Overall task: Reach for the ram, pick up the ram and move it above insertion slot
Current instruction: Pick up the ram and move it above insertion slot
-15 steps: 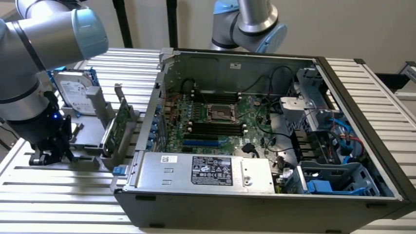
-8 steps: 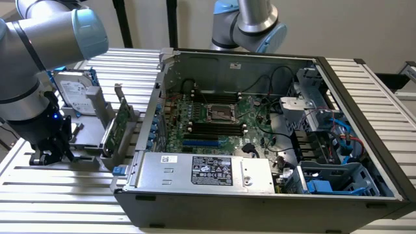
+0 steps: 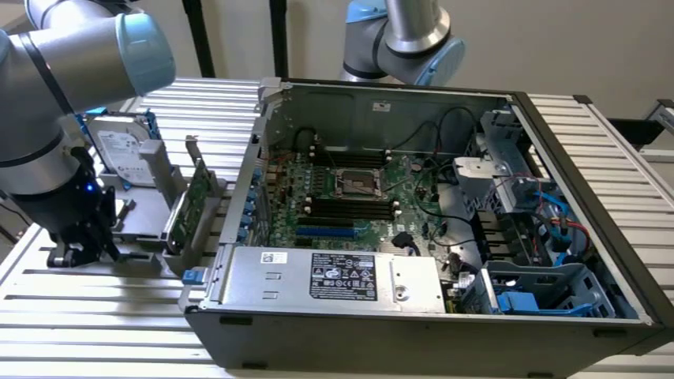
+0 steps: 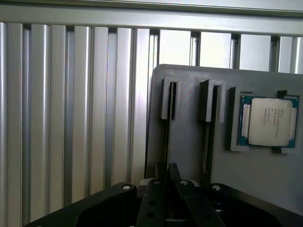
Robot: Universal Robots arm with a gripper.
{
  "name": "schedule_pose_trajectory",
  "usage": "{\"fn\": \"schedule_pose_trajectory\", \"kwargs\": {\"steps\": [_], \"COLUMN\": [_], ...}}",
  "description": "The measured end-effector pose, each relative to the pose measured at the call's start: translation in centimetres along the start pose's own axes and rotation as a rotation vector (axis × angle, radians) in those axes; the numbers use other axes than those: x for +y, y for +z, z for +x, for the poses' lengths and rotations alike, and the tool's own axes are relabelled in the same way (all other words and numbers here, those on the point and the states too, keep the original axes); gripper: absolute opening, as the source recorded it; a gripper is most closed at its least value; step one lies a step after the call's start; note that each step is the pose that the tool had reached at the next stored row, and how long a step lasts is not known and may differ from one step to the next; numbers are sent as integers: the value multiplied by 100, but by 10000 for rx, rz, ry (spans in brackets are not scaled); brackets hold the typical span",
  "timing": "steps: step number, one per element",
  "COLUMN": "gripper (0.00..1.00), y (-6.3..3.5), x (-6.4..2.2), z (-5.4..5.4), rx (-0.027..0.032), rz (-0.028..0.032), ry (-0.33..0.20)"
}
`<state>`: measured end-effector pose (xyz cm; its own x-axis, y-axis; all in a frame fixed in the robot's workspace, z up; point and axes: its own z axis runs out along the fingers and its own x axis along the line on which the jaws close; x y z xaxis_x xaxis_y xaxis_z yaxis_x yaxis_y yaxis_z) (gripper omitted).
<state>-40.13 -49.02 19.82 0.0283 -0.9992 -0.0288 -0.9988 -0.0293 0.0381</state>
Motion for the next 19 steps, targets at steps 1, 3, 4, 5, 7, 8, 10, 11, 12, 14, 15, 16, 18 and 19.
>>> {"fn": "schedule_pose_trajectory", "kwargs": {"steps": [1, 3, 4, 5, 7, 8, 10, 11, 12, 14, 15, 16, 18, 19], "gripper": [13, 13, 13, 13, 13, 13, 13, 13, 13, 13, 13, 13, 13, 13], "y": [-13, -48, -66, -86, -139, -174, -264, -309, -354, -444, -490, -536, -631, -676], "x": [1, 2, 3, 3, 5, 7, 9, 9, 9, 7, 4, 0, -18, -34], "z": [0, -1, -2, -2, -4, -5, -8, -9, -10, -13, -14, -15, -17, -18], "rx": [-1, 0, 0, 0, 0, -1, -1, -1, 0, -1, 0, 0, 0, 0], "rz": [0, -1, -1, 0, 2, 0, -1, 0, -1, 0, -1, 0, -1, -1], "ry": [0, 0, 0, -1, 0, 0, 0, 0, 0, 0, 0, 0, 0, -1]}}
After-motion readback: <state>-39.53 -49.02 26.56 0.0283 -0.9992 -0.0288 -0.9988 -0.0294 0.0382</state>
